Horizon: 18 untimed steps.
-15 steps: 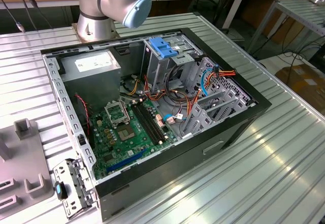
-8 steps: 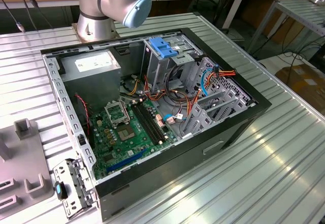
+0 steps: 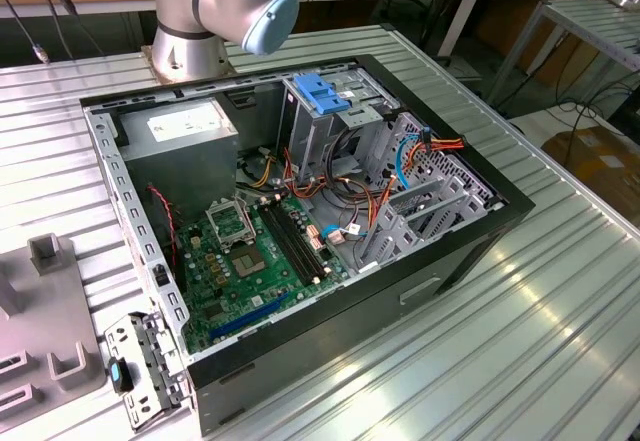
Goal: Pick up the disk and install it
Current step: 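Pick up the disk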
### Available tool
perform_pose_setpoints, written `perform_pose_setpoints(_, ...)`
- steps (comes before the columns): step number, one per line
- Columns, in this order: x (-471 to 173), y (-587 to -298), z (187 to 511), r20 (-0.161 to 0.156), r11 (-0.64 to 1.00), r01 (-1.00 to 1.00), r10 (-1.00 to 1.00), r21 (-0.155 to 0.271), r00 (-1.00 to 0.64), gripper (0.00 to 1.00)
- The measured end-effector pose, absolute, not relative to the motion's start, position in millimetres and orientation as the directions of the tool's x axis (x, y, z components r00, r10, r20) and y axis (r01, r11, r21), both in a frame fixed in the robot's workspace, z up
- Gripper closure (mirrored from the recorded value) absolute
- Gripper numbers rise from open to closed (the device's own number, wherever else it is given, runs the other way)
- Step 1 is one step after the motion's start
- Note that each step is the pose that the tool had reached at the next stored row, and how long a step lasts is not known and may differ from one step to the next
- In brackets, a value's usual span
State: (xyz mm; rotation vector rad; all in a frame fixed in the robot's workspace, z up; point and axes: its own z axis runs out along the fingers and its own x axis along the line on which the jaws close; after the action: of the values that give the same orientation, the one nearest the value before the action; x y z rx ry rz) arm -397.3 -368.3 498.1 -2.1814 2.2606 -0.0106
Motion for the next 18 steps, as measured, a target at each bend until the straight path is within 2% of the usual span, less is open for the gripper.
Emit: perform_pose_setpoints(18,-382.8,-368.3,497.9,0.005,0.036,-0.999,-0.999,-0.005,-0.036,0.63)
